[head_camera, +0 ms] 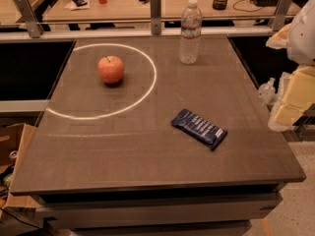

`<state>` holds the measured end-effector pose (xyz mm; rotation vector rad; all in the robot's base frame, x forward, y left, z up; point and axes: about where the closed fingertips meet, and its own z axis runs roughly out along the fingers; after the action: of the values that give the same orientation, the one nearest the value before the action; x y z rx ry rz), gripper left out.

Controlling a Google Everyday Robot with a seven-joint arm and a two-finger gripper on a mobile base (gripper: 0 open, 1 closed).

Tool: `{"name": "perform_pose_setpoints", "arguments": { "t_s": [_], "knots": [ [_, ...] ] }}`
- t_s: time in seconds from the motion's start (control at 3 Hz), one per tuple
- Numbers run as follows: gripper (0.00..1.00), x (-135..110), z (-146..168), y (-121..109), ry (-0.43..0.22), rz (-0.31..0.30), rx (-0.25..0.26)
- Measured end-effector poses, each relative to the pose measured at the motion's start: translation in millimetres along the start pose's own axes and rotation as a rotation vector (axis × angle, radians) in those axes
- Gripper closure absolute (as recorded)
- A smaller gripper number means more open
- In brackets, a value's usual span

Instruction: Pick apple

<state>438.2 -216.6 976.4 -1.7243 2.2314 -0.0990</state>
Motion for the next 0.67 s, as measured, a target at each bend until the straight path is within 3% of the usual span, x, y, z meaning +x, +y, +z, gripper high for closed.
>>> {"name": "perform_pose_setpoints", "arguments": {
  "t_s": [0.33,0.67],
  "knots": [
    [0.00,0.0,0.0,0.0,0.000,0.000,0.000],
    [0.00,-2.1,-1.1,-1.1,-0.057,0.084,0.033]
  ]
}}
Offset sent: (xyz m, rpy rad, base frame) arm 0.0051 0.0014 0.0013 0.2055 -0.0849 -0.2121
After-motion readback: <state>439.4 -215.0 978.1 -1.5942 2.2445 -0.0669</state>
